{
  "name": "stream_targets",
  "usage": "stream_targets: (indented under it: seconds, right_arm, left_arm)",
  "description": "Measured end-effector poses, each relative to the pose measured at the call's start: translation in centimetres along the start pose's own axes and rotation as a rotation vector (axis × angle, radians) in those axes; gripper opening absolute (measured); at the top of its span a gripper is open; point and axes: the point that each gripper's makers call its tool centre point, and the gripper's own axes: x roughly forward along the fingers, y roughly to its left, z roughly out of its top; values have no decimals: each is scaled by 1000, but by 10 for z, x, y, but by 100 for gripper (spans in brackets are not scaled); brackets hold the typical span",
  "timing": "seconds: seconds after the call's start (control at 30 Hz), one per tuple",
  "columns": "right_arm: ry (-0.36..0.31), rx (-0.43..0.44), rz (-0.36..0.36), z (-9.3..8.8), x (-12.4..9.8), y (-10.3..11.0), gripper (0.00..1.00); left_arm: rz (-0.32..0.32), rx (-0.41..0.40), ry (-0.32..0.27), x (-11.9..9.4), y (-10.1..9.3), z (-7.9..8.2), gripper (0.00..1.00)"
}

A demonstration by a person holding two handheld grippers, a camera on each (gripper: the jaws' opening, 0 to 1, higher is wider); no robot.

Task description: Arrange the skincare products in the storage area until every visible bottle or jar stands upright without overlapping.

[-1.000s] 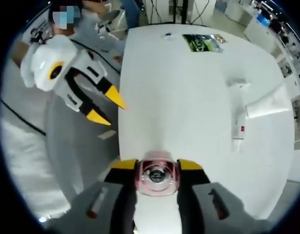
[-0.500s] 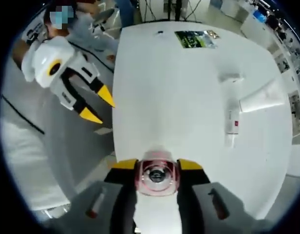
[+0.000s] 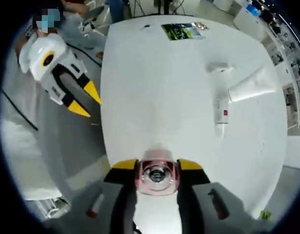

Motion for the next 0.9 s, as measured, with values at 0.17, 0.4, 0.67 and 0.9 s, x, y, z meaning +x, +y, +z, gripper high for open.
stream_targets:
  seconds: [0.17,0.4,0.67,0.9]
  right_arm:
    - [-22,37,14,-6,-3,-12,30]
    - [-20,41,-5,-20,-3,-38,30]
    - [-19,45,-4,-31,-7,-61,30]
    - [8,44,-16,-45,-11,-88,30]
  left_arm:
    - [-28,7,26,5,-7,-4,18]
    - [-33,15,44,7,-8,-7,18]
    - [23,-15,68,7,7,-14,17]
    - [40,-36,44,6,11,-9,17]
